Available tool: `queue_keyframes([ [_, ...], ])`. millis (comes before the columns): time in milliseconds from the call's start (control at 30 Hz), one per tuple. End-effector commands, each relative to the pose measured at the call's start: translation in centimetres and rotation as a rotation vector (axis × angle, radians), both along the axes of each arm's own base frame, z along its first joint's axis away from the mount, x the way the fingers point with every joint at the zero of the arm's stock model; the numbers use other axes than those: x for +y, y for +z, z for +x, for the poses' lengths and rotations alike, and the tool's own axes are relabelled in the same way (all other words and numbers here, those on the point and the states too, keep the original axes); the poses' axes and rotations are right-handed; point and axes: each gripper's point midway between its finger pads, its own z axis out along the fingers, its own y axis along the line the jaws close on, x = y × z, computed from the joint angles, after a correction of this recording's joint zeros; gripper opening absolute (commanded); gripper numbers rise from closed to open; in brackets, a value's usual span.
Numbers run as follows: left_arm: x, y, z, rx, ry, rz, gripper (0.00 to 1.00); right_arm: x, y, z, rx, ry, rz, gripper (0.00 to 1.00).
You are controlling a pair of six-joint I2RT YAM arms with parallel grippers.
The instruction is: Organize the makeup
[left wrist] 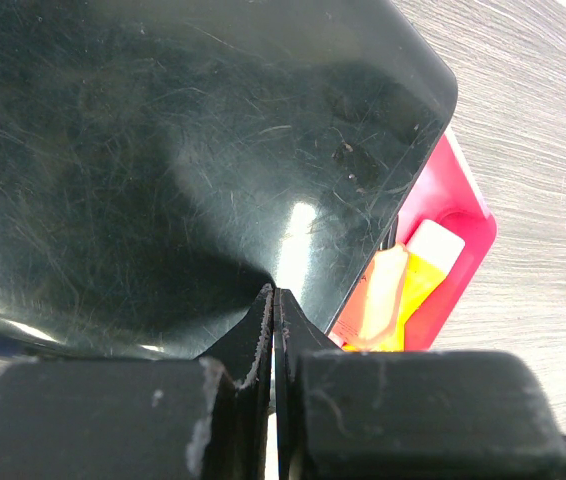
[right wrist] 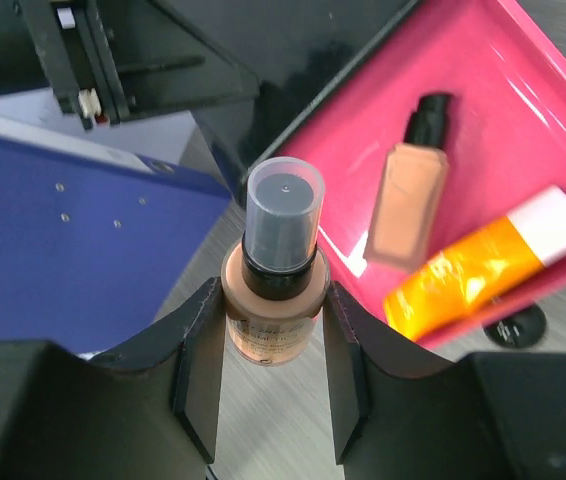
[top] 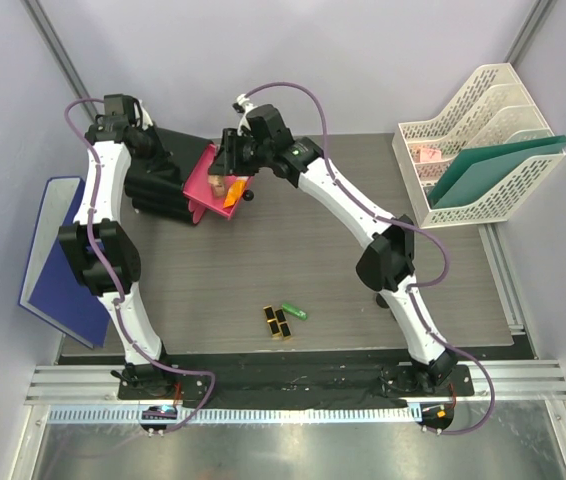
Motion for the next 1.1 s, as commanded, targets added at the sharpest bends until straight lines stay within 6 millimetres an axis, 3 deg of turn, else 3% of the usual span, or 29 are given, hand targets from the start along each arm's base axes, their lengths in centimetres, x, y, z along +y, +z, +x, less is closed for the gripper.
queue_keyframes([
  [0, 0.9, -5.3, -3.6, 0.231, -0.003, 0.04, 0.0, 2.5, 2.4, 1.4, -0.038, 0.016, 0.157, 0.01],
  [433, 1.0, -5.4, -3.5, 0.234, -0.008, 0.046, 0.0, 4.2, 2.5, 4.2, -0.082, -0.044, 0.267, 0.08],
  [500, 1.0, -5.3, -3.4, 0.232, -0.008, 0.046, 0.0, 4.2, 2.1, 4.3, -0.076, -0.051, 0.262, 0.15],
  [600, 1.0, -5.4, -3.4, 0.234, -0.009, 0.048, 0.0, 4.3, 1.5, 4.4, -0.066, -0.062, 0.254, 0.34],
  [633, 1.0, -5.4, -3.3, 0.234, -0.009, 0.048, 0.0, 4.2, 1.3, 4.5, -0.064, -0.072, 0.25, 0.45],
  [733, 1.0, -5.5, -3.3, 0.237, -0.01, 0.047, 0.0, 4.2, 0.8, 4.7, -0.057, -0.084, 0.242, 0.55],
  [1067, 1.2, -5.5, -3.3, 0.239, -0.009, 0.056, 0.0, 4.4, 0.0, 4.9, -0.049, -0.099, 0.232, 0.66],
])
